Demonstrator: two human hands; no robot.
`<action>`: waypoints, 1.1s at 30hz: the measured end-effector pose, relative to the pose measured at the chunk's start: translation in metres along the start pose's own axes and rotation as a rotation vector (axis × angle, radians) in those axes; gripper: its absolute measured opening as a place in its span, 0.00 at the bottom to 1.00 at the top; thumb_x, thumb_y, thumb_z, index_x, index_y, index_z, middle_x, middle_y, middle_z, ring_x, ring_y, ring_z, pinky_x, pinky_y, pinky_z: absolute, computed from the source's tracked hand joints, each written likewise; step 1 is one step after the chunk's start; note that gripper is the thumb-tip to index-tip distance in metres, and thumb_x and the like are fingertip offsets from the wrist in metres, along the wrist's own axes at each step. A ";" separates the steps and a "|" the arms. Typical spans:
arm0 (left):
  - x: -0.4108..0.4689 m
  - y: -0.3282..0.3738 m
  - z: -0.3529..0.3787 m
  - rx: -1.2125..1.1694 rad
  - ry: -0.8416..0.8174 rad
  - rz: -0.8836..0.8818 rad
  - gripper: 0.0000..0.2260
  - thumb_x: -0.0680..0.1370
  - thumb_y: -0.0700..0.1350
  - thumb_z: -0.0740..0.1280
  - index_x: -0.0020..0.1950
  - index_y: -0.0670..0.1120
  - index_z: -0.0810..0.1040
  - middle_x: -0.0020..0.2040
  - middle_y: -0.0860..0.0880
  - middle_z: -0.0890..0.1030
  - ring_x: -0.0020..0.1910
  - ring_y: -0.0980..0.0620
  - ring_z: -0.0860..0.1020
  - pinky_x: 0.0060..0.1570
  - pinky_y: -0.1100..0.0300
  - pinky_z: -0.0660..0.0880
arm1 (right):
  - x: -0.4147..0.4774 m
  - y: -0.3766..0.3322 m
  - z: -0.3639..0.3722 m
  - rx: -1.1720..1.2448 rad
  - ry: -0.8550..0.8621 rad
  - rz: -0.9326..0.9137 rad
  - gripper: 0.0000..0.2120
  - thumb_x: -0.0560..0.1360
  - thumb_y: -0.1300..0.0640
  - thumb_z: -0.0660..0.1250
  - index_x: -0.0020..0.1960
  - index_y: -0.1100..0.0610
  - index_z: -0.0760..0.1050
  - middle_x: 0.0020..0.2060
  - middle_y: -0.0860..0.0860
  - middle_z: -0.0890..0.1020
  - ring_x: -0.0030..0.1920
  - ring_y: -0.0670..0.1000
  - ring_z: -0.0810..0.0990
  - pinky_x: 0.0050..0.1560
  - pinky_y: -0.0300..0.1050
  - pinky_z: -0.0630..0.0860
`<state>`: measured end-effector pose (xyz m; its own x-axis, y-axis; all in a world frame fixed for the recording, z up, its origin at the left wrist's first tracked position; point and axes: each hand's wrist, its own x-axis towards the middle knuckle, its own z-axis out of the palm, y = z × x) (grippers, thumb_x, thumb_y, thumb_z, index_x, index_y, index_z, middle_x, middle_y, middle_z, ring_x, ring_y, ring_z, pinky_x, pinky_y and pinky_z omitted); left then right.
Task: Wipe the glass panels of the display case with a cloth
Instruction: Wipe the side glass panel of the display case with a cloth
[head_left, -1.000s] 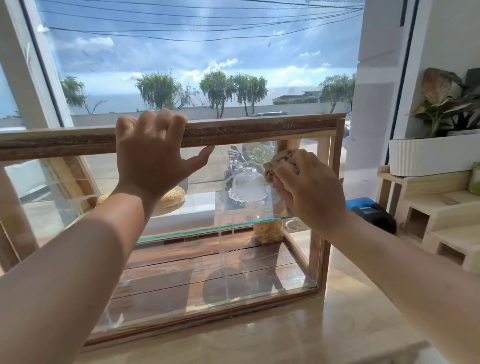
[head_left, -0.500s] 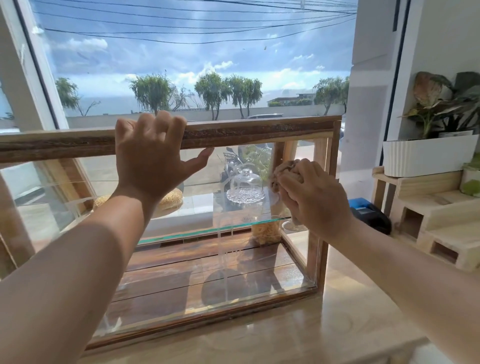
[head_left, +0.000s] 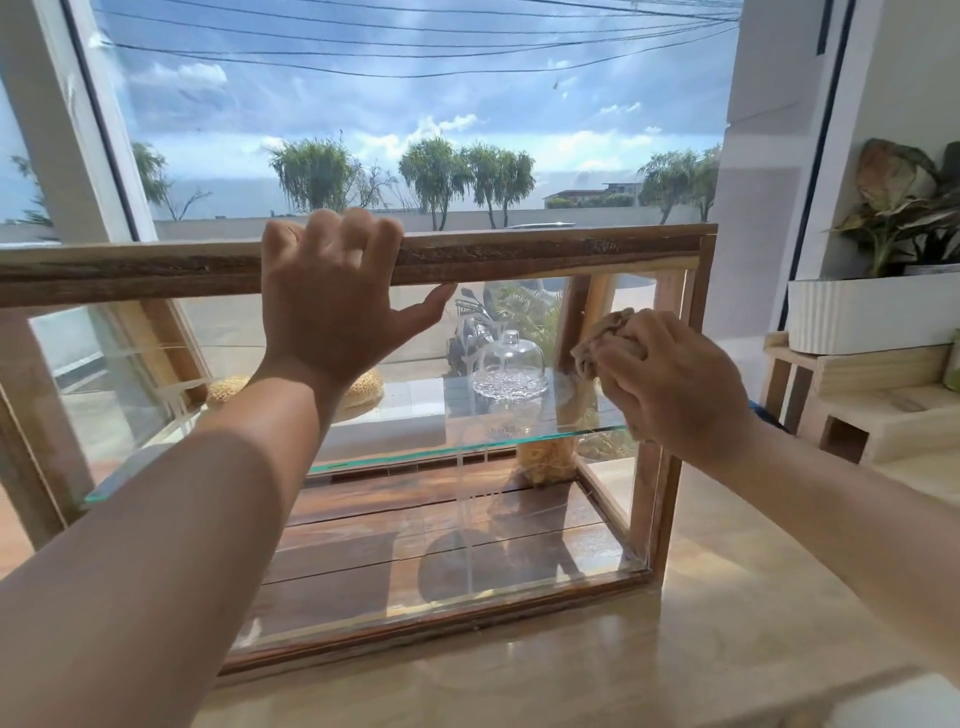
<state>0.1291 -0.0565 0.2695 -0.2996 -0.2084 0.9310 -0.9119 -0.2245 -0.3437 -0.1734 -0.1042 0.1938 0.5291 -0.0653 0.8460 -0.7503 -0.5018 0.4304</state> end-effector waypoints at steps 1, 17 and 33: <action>0.000 0.000 0.000 0.000 -0.001 0.000 0.31 0.78 0.70 0.51 0.52 0.42 0.73 0.44 0.43 0.77 0.41 0.43 0.74 0.44 0.48 0.66 | 0.004 0.006 -0.001 -0.011 0.025 0.043 0.18 0.72 0.60 0.76 0.52 0.55 0.68 0.43 0.61 0.77 0.41 0.61 0.78 0.34 0.51 0.78; 0.001 0.000 -0.001 0.012 -0.013 -0.004 0.31 0.78 0.70 0.52 0.53 0.43 0.74 0.45 0.43 0.77 0.42 0.43 0.74 0.45 0.48 0.66 | -0.010 0.032 -0.002 -0.105 -0.029 0.099 0.14 0.75 0.60 0.74 0.53 0.56 0.69 0.45 0.60 0.75 0.42 0.61 0.76 0.34 0.54 0.80; 0.000 0.000 0.000 0.023 -0.027 0.001 0.31 0.78 0.70 0.52 0.52 0.41 0.72 0.45 0.41 0.76 0.41 0.42 0.74 0.44 0.47 0.66 | -0.018 0.043 -0.010 -0.128 -0.084 -0.039 0.20 0.70 0.60 0.78 0.55 0.56 0.70 0.47 0.61 0.77 0.42 0.62 0.78 0.35 0.55 0.81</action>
<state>0.1295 -0.0566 0.2692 -0.2925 -0.2340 0.9272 -0.9047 -0.2465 -0.3476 -0.2193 -0.1165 0.2001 0.5862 -0.1227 0.8008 -0.7701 -0.3913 0.5038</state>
